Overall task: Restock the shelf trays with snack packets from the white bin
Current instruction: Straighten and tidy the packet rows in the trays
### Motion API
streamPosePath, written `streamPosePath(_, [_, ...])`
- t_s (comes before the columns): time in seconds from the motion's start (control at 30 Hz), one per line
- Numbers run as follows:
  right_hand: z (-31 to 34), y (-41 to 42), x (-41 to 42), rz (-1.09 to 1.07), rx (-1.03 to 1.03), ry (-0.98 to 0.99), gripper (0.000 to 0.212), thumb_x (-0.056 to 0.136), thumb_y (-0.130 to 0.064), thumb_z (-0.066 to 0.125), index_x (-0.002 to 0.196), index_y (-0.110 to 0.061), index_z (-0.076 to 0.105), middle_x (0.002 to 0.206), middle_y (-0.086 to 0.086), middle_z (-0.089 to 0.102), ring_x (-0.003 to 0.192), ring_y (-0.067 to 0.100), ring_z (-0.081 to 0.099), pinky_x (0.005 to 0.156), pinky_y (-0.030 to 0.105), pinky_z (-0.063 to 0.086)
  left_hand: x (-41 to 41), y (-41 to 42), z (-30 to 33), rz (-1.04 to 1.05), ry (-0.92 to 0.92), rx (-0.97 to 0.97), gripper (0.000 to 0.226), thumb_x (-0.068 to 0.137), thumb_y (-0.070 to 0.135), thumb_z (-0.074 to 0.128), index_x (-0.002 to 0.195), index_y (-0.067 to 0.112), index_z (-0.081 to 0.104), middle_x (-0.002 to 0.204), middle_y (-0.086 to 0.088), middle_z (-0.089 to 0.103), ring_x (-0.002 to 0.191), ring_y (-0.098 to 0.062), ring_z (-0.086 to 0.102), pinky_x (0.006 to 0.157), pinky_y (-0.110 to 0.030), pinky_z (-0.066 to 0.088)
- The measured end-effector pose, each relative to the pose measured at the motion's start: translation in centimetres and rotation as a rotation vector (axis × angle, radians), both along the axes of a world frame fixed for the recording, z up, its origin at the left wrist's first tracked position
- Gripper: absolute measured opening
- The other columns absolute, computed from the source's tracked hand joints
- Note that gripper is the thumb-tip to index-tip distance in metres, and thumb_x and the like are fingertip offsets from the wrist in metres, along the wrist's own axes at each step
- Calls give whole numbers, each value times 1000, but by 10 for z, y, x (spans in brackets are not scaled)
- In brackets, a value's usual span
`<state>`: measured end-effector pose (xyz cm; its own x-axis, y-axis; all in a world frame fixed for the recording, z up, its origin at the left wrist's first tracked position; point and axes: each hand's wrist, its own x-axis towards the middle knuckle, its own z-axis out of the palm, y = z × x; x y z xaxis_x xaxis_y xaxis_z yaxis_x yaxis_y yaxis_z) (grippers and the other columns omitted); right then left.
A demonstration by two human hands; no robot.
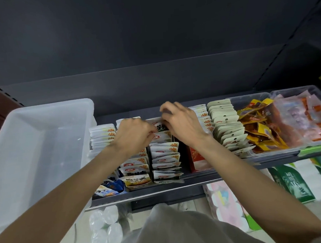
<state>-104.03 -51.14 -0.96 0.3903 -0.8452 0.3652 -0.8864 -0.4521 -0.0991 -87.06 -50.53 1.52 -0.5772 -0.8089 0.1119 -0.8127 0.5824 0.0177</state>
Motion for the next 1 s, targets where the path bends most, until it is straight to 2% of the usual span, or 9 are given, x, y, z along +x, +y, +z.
streamPosePath(0.13, [-4,5,1,-5,44,-48,16,70,-1,75,84,-7,69,104,2,66,76,24,65,46,29,48,7,7,-6,-50,133,-124,8,71,20,78,74,27,76,68,7,71,61,-17,66,45,-24,44])
streamPosePath(0.27, [-3,-2,-1,1,234,-9,17,90,-10,56,102,-9,69,129,3,55,110,26,55,73,36,49,10,8,-11,-83,154,-125,9,71,21,80,77,28,76,71,10,71,63,-14,66,46,-24,46])
streamPosePath(0.37, [3,-6,-5,-9,299,-98,22,95,-17,52,110,-11,66,129,2,54,110,23,56,84,35,47,11,3,-8,-73,195,-118,8,72,21,79,78,26,76,72,9,71,65,-15,65,47,-24,47])
streamPosePath(0.57, [6,8,0,-136,559,-567,30,101,-19,40,125,-12,56,129,4,55,119,17,49,94,20,33,7,0,6,168,275,67,14,86,25,64,98,26,72,93,5,70,92,-18,61,71,-34,50])
streamPosePath(0.67, [-2,27,9,-225,730,-1015,37,102,-21,36,139,-22,43,139,-5,47,128,9,41,101,18,29,3,13,15,320,657,212,27,92,24,56,119,26,61,119,6,59,106,-8,55,92,-27,45])
streamPosePath(0.77, [-11,43,17,-263,776,-1446,40,102,-22,35,141,-26,39,136,-13,47,126,2,42,99,15,33,-16,41,18,548,1038,598,42,96,31,48,137,33,41,140,11,40,129,-2,35,104,-20,28])
streamPosePath(0.83, [-16,52,17,-233,814,-1574,40,101,-19,35,141,-26,40,135,-11,50,125,2,46,102,21,37,-31,53,12,600,1091,693,48,97,35,44,143,35,31,150,13,26,139,-2,20,109,-22,20])
streamPosePath(0.9, [-20,58,17,-180,848,-1520,43,100,-17,37,142,-28,38,137,-10,49,126,3,46,108,29,37,-39,55,6,576,1013,655,51,98,36,42,146,33,23,156,11,11,143,-5,7,114,-28,13])
streamPosePath(1.0, [-27,63,14,-110,716,-1159,56,92,-20,54,144,-28,35,142,-8,45,132,6,40,110,33,34,-43,50,-1,589,913,611,52,98,35,41,147,30,22,157,7,7,144,-7,1,113,-29,10])
